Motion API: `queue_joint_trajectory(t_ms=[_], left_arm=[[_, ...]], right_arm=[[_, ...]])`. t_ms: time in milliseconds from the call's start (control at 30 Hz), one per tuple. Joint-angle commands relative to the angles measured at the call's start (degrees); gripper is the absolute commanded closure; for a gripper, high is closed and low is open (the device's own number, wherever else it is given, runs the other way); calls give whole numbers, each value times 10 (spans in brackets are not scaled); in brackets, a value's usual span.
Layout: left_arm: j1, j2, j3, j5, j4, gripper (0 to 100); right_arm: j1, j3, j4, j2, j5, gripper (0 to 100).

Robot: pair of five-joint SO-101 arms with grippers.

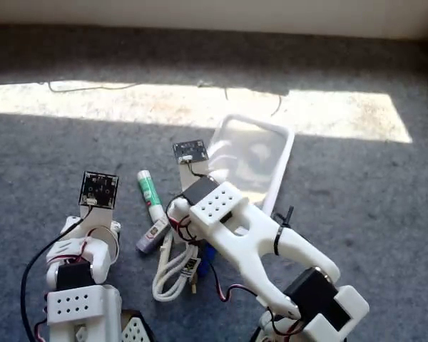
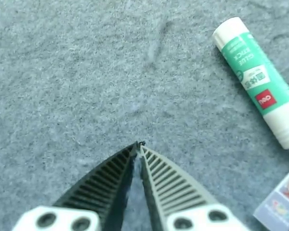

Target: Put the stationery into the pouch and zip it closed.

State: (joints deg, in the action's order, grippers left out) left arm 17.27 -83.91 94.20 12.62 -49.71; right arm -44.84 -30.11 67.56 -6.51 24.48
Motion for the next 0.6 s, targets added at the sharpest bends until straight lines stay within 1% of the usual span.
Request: queue_joint_trajectory(t_ms=[0, 167, 233, 300, 367, 433, 567], left_arm=[[7, -7, -19, -4, 0, 986], [7, -7, -33, -4, -4, 972], [7, -7, -51, -7, -33, 913], [6, -7, -74, -9, -70, 831], [3, -7, -91, -41, -95, 758], [2, -7, -111, -80, -103, 714], [-6, -7, -172, -108, -108, 712]], right_arm=[[30, 42, 44, -71, -55, 990], [54, 37, 52, -138, -103, 990], [63, 36, 55, -159, -123, 990], [74, 36, 67, -175, -146, 990], [83, 36, 71, -190, -172, 991], [94, 36, 83, -201, -200, 991], [111, 36, 100, -218, -251, 991]])
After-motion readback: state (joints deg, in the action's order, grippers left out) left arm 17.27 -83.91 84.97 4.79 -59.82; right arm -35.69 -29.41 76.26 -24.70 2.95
